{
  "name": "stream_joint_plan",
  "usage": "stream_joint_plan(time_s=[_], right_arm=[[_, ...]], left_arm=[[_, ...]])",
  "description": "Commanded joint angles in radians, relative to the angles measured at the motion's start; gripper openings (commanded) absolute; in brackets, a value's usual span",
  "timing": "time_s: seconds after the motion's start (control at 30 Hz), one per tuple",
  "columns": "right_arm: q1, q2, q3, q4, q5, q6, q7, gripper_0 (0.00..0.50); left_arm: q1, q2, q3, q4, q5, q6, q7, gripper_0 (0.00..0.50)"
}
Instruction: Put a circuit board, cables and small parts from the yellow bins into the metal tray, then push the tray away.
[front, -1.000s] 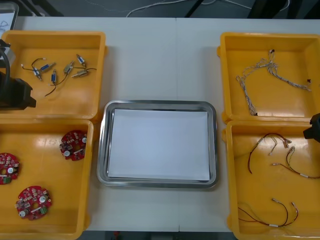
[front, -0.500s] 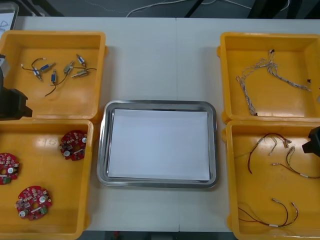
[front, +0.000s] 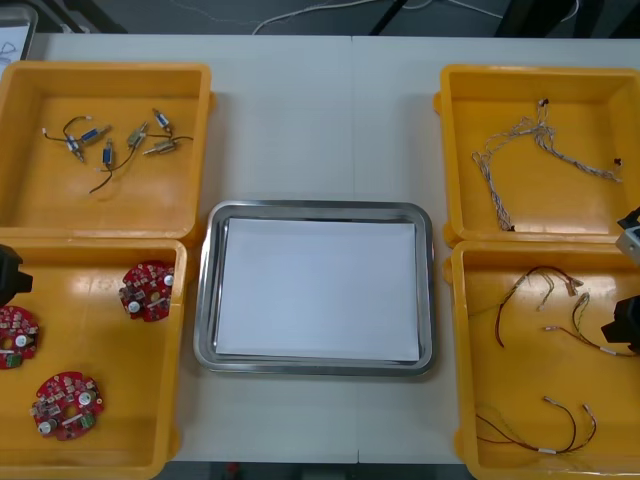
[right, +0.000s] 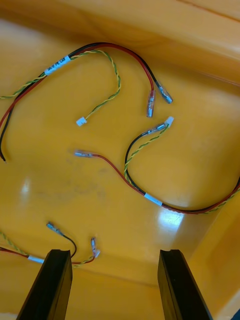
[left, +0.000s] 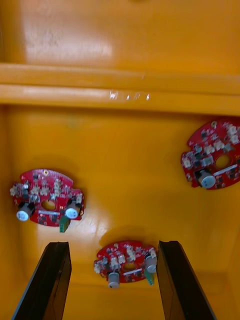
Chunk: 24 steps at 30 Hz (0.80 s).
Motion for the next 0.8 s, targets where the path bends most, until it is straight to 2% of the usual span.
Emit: stream_joint_plan(time_s=[0.03,0.2,0.37,0.47,0.8], right_arm=[[0.079,0.006,0.062,-0.007,0.053,-0.090,0.043,0.500],[0.111,0.006,0.125,-0.014,0.100,-0.158,0.053,0.500],[0.146,0.006,0.210,-0.052,0.211,-0.208,0.039,0.500],[0.177,0.006,0.237,-0.063,0.252,-0.248,0.030,0.500],[0.241,0.008,0.271,-0.069,0.266,-0.337,0.033,0.500]], left_arm=[[0.125,-0.071,0.075,-0.091,0.010,0.006,-0.052,0.500],[0.184,-0.140,0.088,-0.135,-0.009,0.006,-0.051,0.500],[0.228,-0.206,0.092,-0.143,-0.027,0.006,-0.049,0.500],[0.250,-0.217,0.087,-0.143,-0.033,-0.004,-0.049,0.500],[0.357,-0.228,0.015,-0.143,-0.073,-0.147,-0.054,0.500]])
